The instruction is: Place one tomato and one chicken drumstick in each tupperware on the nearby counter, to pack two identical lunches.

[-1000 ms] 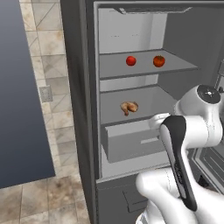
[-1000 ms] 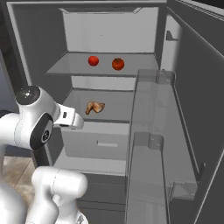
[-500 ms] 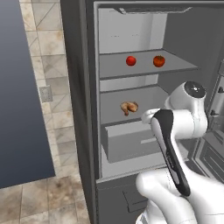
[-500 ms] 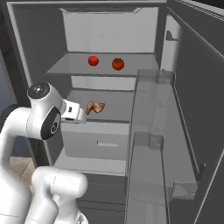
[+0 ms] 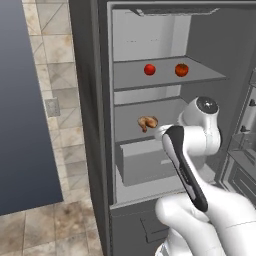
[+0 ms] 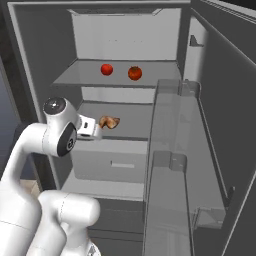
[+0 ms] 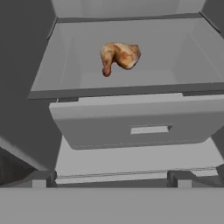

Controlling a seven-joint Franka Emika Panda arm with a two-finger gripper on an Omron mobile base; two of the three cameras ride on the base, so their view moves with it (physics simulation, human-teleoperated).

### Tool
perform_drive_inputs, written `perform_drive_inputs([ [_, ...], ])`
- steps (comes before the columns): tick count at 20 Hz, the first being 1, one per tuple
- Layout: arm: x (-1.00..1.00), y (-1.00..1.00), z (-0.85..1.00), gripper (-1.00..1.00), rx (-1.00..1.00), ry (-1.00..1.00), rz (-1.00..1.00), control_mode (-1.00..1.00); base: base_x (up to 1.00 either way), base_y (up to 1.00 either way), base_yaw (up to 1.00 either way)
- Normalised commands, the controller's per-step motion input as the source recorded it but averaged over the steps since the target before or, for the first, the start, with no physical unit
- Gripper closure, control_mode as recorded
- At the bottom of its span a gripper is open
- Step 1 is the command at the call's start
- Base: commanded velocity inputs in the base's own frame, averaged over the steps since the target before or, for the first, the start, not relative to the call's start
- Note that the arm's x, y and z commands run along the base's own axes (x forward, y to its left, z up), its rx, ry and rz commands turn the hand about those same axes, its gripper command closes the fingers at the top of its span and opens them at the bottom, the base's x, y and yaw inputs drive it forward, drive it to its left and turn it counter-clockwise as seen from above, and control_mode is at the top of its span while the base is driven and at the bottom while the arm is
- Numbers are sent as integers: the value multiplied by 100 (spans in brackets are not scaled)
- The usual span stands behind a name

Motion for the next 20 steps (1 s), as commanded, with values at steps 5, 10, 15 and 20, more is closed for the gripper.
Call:
perform_drive_inputs([
  [5, 41, 9, -12, -100, 0, 0, 0, -100, 0, 0, 0],
  [10, 44, 17, -9, -100, 0, 0, 0, -100, 0, 0, 0],
  [15, 42, 14, -9, -100, 0, 0, 0, -100, 0, 0, 0],
  [20, 35, 7, -7, -100, 0, 0, 0, -100, 0, 0, 0],
])
